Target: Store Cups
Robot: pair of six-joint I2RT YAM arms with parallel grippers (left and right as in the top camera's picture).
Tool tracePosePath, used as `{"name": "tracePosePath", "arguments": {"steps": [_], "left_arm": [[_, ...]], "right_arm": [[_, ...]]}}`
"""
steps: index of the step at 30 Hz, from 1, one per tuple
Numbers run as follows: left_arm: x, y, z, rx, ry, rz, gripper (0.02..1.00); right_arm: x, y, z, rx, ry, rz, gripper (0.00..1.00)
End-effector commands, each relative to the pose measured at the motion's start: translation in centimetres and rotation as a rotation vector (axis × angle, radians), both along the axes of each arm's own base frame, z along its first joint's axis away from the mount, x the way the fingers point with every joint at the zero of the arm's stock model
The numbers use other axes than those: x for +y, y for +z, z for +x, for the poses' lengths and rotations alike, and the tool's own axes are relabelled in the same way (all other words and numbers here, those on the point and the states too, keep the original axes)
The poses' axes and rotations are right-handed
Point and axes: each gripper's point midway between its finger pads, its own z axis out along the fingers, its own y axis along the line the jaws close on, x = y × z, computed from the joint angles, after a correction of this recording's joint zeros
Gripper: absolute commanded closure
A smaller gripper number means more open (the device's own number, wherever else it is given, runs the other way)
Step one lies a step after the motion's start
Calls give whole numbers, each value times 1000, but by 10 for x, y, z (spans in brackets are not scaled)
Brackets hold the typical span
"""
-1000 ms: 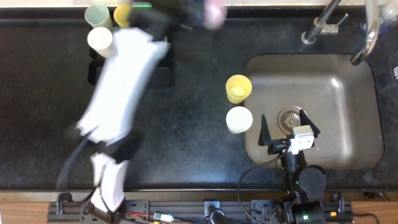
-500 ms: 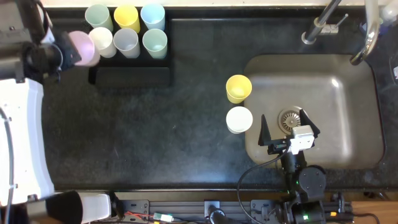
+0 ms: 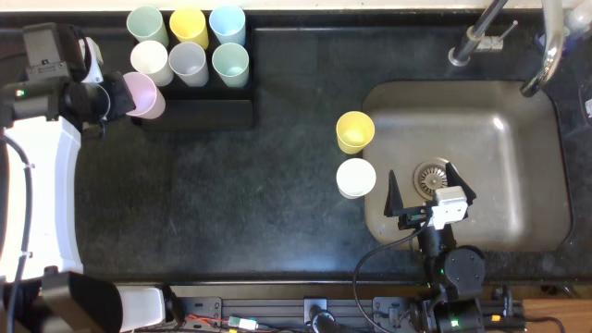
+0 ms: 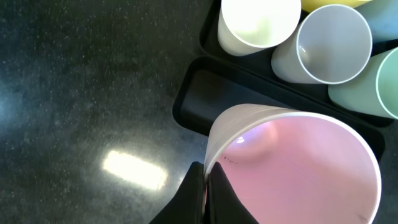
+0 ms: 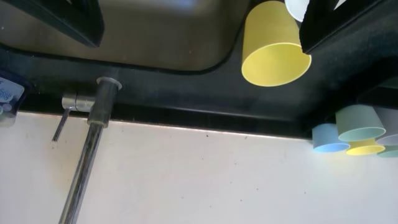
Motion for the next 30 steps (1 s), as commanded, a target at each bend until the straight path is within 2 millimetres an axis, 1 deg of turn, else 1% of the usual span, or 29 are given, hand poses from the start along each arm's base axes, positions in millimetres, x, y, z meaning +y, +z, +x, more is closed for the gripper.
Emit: {"name": "tracePosePath", "arguments": {"steps": [1,4,9,12,19,21,23,30], "left_arm": [[3,-11,8,5,58,-30,982],[7,-16,15,-3,118,-45,982],[8,-30,21,23,120,-50,982],[9,-42,22,55,122,-51,982],[19,-62,33,76,139,-11,982],[20,-66,34,83,140,-9,982],[20,-73,36,100,140,-11,982],[21,-83,42,102,141,-12,982]], "right_arm": [[-3,-3,1,0,-16,-3,3],[-3,-3,1,0,-16,-3,5],[-3,-3,1,0,-16,-3,3],[-3,-3,1,-1,-16,-3,3],[-3,-3,1,0,-16,-3,3],[-3,-3,1,0,-16,-3,5],[-3,-3,1,0,-16,-3,3],[-3,-3,1,0,-16,-3,3]]}}
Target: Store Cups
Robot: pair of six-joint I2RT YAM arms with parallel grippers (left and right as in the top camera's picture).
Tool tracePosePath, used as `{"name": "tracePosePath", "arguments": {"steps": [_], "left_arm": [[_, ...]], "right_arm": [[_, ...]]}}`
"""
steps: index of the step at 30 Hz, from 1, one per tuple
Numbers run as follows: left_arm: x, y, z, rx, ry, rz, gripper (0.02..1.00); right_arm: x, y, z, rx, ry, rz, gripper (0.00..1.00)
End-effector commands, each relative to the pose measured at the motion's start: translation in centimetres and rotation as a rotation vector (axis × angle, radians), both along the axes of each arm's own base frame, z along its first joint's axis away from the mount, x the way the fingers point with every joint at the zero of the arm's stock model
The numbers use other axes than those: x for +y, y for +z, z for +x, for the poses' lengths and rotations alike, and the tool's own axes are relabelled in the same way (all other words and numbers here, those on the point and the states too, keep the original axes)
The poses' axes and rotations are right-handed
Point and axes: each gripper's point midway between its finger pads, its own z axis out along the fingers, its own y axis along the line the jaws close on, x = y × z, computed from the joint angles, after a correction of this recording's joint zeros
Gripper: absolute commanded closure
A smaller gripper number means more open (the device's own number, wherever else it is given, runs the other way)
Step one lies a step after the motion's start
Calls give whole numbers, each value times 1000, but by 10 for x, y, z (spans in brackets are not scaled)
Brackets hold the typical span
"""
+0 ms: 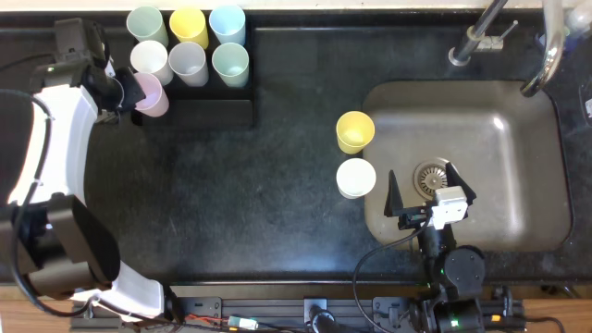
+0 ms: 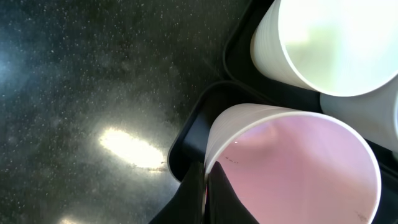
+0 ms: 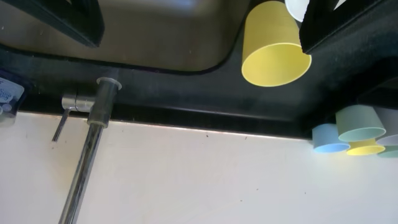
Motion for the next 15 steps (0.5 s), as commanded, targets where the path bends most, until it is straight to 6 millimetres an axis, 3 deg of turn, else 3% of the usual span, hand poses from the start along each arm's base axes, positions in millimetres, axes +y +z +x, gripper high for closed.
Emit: {"name": "tracePosePath", "arguments": {"steps": [1,9,15], "left_arm": [[5,-10,4,9,16,7,982],[5,-27,7,39,16,1,982],[6,-26,9,29,17,2,950]], "right_arm": [[-3,-3,1,-1,-16,-3,5],[-3,-3,1,-1,-16,-3,5],[-3,-3,1,-1,-16,-3,3]]}}
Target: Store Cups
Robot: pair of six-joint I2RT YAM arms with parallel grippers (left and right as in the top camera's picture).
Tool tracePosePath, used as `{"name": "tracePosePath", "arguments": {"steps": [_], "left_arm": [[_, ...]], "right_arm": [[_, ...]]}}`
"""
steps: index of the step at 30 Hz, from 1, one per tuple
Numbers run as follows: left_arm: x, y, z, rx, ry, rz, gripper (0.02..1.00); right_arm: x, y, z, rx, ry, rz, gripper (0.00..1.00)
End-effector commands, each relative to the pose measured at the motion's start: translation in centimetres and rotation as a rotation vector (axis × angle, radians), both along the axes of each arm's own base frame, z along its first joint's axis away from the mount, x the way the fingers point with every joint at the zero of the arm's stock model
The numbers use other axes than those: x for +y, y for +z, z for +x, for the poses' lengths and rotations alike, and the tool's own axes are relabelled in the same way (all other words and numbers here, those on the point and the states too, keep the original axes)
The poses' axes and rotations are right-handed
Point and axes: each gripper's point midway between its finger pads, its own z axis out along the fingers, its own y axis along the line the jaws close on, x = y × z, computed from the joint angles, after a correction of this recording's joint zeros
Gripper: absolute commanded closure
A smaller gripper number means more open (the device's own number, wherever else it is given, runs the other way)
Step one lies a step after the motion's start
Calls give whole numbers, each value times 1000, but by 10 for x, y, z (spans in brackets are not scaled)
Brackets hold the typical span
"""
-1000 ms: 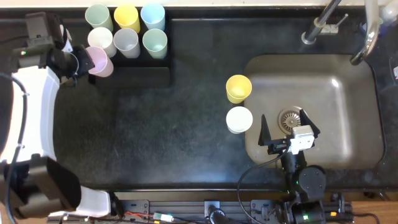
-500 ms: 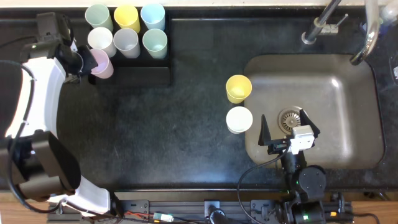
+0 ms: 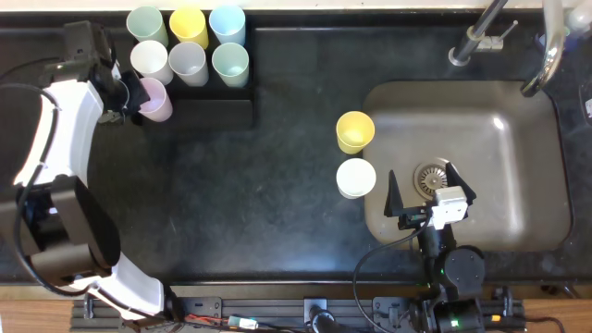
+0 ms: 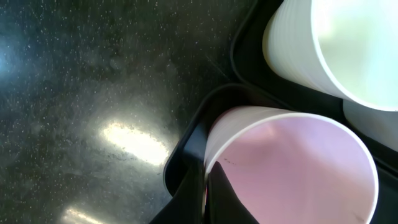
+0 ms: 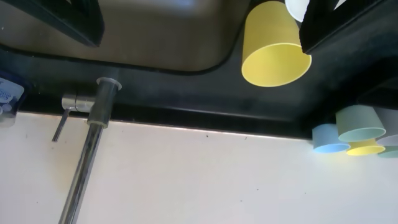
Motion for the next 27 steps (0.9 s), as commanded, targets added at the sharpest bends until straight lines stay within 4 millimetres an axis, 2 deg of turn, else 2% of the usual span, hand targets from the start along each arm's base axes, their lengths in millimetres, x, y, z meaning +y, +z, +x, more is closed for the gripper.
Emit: {"name": "tracePosePath", "arguments": {"steps": [1,4,8,10,13,14,17,18,20,23,27], "left_arm": [[4,-1,3,-10,16,10,945],[4,-1,3,-12,16,11,906],[4,-1,3,-11,16,10,801],[4,0,3,-14,17,10,682],[4,18,3,-56,37,11,557],[3,39,2,-106,35,20,489],[-1,76,-3,-186,29,52,367],[-5,99,-6,-237,24,76,305],[-16,128,-9,-292,3,96,251],[-49,168,-10,-347,-69,115,163],[-116,214,-16,-397,-152,144,73]], "right_arm": [[-3,-3,1,-1,-16,-3,3],[-3,-3,1,-1,-16,-3,5],[-3,-3,1,-1,-16,-3,3],[-3,-3,1,-1,-16,-3,3],[-3,-3,1,-1,-16,-3,3],[-3,-3,1,-1,-16,-3,3],[-3,-3,1,-1,-16,-3,3],[-3,-3,1,-1,-16,-3,7],[-3,-3,1,-1,-16,-3,5],[-3,-3,1,-1,-16,-3,3],[-3,-3,1,-1,-16,-3,3]]}}
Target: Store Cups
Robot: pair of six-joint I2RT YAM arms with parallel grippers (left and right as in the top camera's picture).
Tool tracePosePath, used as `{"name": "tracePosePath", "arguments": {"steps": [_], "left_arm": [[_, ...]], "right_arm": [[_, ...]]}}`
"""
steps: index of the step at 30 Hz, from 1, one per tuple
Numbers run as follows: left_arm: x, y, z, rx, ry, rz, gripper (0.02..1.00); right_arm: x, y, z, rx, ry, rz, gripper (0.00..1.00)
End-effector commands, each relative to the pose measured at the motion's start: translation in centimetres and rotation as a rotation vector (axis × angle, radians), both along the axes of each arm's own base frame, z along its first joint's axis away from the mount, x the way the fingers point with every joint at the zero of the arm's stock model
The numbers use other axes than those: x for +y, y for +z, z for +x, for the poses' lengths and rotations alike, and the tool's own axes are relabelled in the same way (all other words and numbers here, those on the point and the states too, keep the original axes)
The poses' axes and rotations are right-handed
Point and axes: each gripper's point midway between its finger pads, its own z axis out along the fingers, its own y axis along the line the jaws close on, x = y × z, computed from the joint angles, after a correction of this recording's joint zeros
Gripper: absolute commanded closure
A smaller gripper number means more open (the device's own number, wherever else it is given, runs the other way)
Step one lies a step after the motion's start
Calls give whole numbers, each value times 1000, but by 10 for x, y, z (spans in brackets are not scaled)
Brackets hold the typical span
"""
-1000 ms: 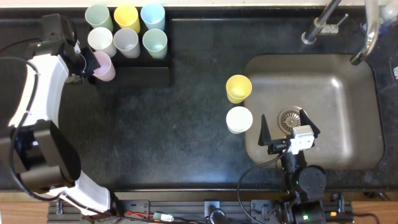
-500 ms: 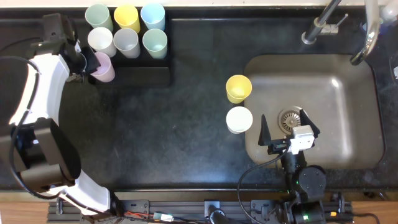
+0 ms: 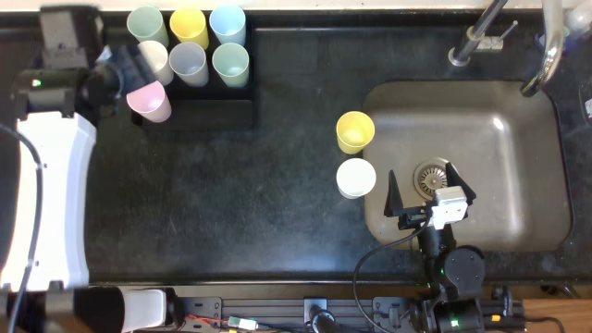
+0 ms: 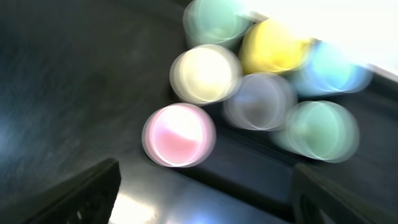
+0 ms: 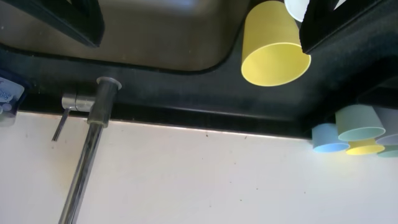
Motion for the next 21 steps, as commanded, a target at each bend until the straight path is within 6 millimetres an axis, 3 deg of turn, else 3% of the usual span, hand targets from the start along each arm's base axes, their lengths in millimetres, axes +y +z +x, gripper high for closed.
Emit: {"name": "tracePosePath", "arguments": {"steps": [1,2,3,5,9,10,14,18,21], "left_arm": [[-98,63,-10,-89,-85,33,20],[-116,63,-12,-83,-113,22,18],[-158,60,-20,-52,-174,-18,18],[-199,46,-31,7,-224,-61,18],[-265,0,-56,169,-315,-112,18],[-287,-21,-66,238,-351,-115,18],[-319,-66,-75,356,-410,-104,18],[-334,-106,-76,440,-421,-71,18],[-343,-125,-72,461,-430,-67,34]], "right_arm": [[-3,-4,1,0,-16,-3,3],[-3,-4,1,0,-16,-3,3],[-3,-4,1,0,-16,-3,5],[-3,-4,1,0,-16,-3,3],[-3,-4,1,0,-16,-3,5],[-3,-4,1,0,-16,-3,3],[-3,-4,1,0,-16,-3,5],[-3,-4,1,0,-16,-3,5],[-3,-4,1,0,-16,-3,3]]}}
